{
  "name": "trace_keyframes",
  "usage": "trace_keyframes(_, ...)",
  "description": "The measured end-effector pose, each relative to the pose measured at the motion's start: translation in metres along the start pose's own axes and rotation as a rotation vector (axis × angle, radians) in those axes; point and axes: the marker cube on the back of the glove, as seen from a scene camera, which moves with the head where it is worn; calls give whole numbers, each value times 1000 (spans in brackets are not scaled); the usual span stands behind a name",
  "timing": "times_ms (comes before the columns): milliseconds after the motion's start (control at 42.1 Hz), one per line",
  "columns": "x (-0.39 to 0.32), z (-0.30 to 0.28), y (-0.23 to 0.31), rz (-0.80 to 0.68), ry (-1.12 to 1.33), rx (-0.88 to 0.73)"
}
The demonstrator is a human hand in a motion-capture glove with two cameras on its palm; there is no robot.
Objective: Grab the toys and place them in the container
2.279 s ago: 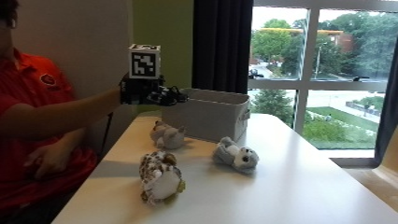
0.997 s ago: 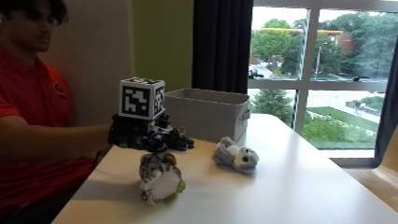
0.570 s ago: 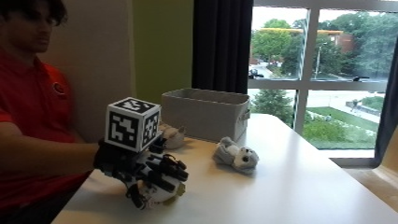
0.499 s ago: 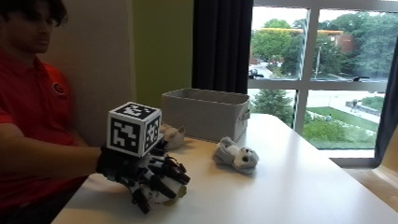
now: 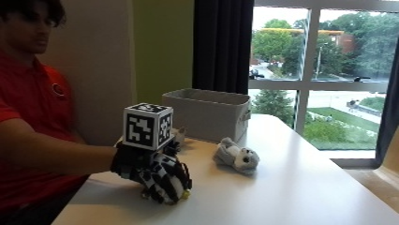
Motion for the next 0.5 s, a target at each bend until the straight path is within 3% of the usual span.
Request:
trace_keyframes(285, 3, -6, -15, -19, 91, 156)
trace_keyframes(499, -5, -22, -13, -64, -41, 151)
